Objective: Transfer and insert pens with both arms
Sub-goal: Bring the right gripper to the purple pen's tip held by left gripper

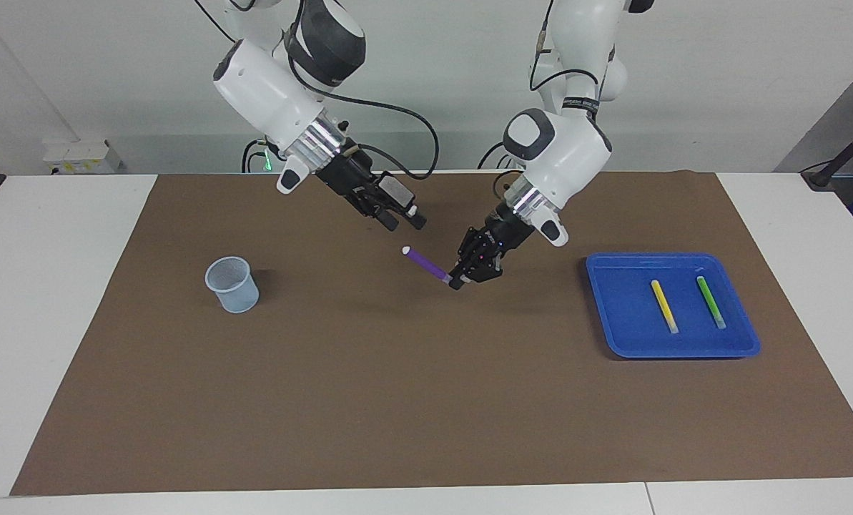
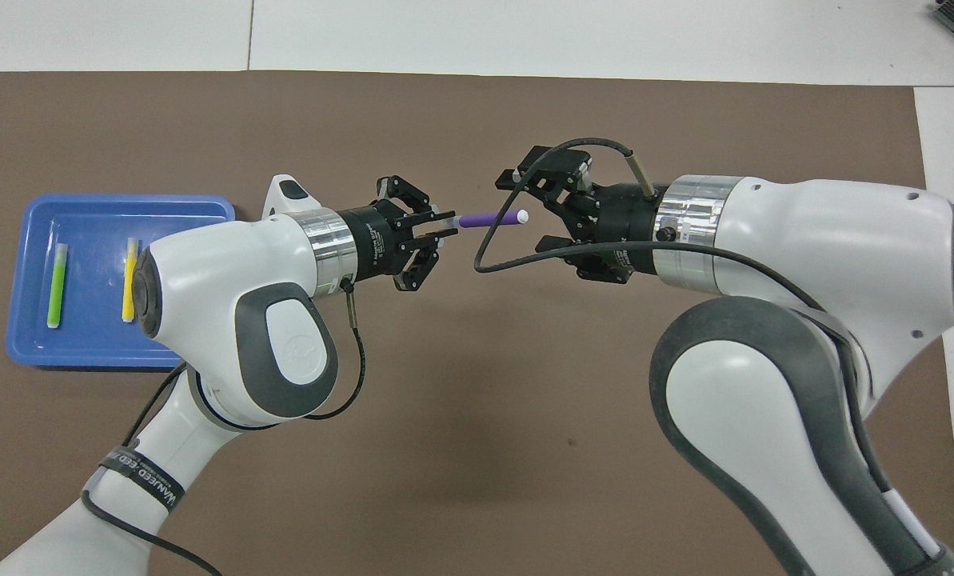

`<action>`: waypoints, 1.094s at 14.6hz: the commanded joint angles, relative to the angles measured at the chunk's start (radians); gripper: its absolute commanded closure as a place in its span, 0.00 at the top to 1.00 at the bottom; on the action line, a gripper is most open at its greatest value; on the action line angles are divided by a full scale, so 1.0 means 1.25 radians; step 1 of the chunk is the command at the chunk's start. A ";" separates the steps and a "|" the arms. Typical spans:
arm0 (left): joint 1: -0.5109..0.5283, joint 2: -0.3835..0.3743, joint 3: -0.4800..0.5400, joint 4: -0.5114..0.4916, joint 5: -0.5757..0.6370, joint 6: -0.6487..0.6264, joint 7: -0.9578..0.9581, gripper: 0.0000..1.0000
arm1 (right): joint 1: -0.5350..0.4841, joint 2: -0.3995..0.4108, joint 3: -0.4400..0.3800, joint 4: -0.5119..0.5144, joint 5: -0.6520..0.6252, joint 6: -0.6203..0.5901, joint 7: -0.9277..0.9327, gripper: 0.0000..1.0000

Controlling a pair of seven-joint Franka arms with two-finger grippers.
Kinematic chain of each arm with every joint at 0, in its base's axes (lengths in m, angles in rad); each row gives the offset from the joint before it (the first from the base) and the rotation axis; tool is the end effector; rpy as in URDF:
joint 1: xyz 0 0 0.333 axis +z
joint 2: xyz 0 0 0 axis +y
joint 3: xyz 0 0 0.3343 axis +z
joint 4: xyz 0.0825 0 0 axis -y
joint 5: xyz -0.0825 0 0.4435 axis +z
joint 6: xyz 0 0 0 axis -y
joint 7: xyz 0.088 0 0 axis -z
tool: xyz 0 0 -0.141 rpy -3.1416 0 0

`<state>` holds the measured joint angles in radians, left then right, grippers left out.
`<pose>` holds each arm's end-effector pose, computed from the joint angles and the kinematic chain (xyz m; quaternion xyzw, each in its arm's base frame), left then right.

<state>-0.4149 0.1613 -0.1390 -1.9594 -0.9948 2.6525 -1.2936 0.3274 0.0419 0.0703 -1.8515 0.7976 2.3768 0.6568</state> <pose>0.6026 -0.3580 0.4078 0.6600 0.6318 -0.1310 0.3847 0.6268 0.2892 0.5272 -0.8599 0.3218 -0.0246 0.3955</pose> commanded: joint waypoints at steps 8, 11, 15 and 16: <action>-0.025 -0.055 0.011 -0.054 -0.013 0.012 -0.016 0.00 | 0.011 0.066 0.003 0.007 0.007 0.024 -0.134 1.00; -0.026 -0.057 0.011 -0.055 -0.013 0.012 -0.016 0.00 | 0.013 0.066 0.003 0.007 0.007 0.025 -0.134 0.90; -0.031 -0.063 0.011 -0.062 -0.013 0.012 -0.016 0.00 | 0.009 0.066 0.003 0.007 0.009 0.025 -0.139 0.75; -0.033 -0.068 0.011 -0.063 -0.013 0.012 -0.016 0.00 | 0.009 0.066 0.003 0.007 0.009 0.025 -0.138 0.69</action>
<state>-0.4355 0.1223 -0.1386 -1.9914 -0.9949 2.6526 -1.3014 0.3466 0.1163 0.0686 -1.8514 0.7976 2.3959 0.5112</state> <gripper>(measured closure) 0.828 0.229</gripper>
